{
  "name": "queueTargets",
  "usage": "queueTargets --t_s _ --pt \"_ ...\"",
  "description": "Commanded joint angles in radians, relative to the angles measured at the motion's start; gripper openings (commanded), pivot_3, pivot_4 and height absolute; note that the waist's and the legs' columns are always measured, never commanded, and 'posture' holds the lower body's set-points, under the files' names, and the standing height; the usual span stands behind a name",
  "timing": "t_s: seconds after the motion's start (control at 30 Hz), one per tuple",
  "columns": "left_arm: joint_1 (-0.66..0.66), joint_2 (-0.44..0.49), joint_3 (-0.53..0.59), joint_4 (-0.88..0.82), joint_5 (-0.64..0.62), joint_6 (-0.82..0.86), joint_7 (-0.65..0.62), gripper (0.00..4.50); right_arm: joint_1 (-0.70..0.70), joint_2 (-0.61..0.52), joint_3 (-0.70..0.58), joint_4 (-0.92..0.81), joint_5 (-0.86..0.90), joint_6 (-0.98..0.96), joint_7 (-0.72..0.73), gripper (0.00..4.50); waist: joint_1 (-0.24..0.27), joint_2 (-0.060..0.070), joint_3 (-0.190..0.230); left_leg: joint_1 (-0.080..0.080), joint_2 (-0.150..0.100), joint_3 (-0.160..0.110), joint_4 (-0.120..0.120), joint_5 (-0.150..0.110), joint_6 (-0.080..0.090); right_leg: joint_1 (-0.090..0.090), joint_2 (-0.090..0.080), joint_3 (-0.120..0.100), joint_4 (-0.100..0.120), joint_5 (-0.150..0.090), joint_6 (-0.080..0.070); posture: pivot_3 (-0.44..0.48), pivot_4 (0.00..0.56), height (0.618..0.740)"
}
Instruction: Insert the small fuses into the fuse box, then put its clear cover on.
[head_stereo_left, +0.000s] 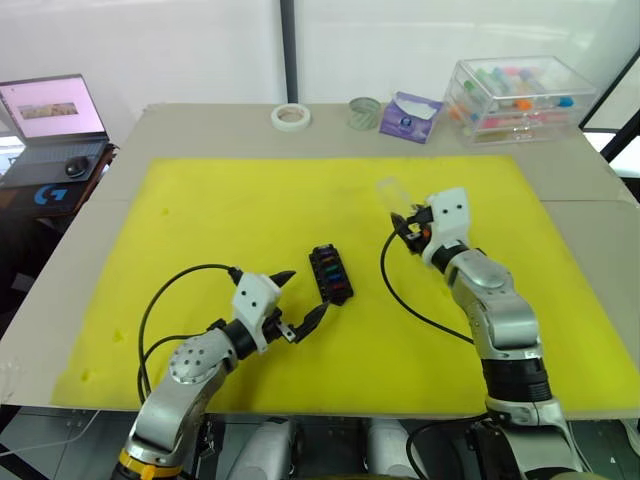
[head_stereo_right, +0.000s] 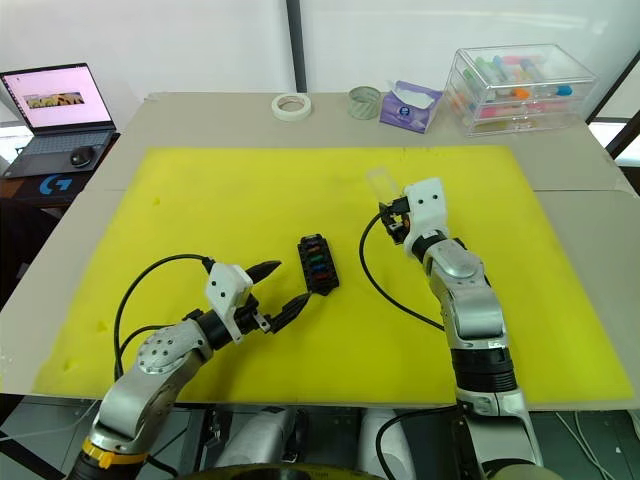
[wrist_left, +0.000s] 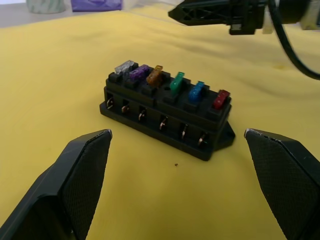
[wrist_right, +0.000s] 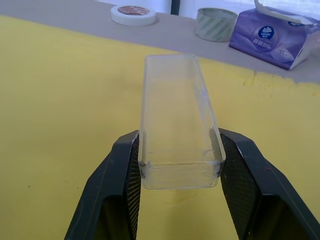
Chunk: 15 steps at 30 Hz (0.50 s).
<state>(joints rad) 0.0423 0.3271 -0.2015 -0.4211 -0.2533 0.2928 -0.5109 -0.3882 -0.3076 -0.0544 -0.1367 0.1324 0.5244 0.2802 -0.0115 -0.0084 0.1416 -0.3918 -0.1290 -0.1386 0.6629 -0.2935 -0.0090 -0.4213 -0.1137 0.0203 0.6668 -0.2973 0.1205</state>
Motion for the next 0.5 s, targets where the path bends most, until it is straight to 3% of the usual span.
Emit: queueTargets --t_s 0.03,0.5 --pt "-0.027 -0.027 -0.022 0.026 0.033 -0.037 0.014 4.5 0.003 -0.01 -0.01 -0.069 0.005 0.007 -0.001 1.86 0.0 0.0 0.0 0.0 0.0 0.0 0.0 0.0 0.0 0.0 0.0 0.0 0.0 0.0 0.0 0.0 0.15 0.74" --pt "-0.097 -0.043 0.005 0.12 0.101 -0.035 0.051 4.5 0.006 -0.011 -0.021 -0.093 0.005 0.024 -0.018 1.86 0.0 0.0 0.0 0.0 0.0 0.0 0.0 0.0 0.0 0.0 0.0 0.0 0.0 0.0 0.0 0.0 0.15 0.74"
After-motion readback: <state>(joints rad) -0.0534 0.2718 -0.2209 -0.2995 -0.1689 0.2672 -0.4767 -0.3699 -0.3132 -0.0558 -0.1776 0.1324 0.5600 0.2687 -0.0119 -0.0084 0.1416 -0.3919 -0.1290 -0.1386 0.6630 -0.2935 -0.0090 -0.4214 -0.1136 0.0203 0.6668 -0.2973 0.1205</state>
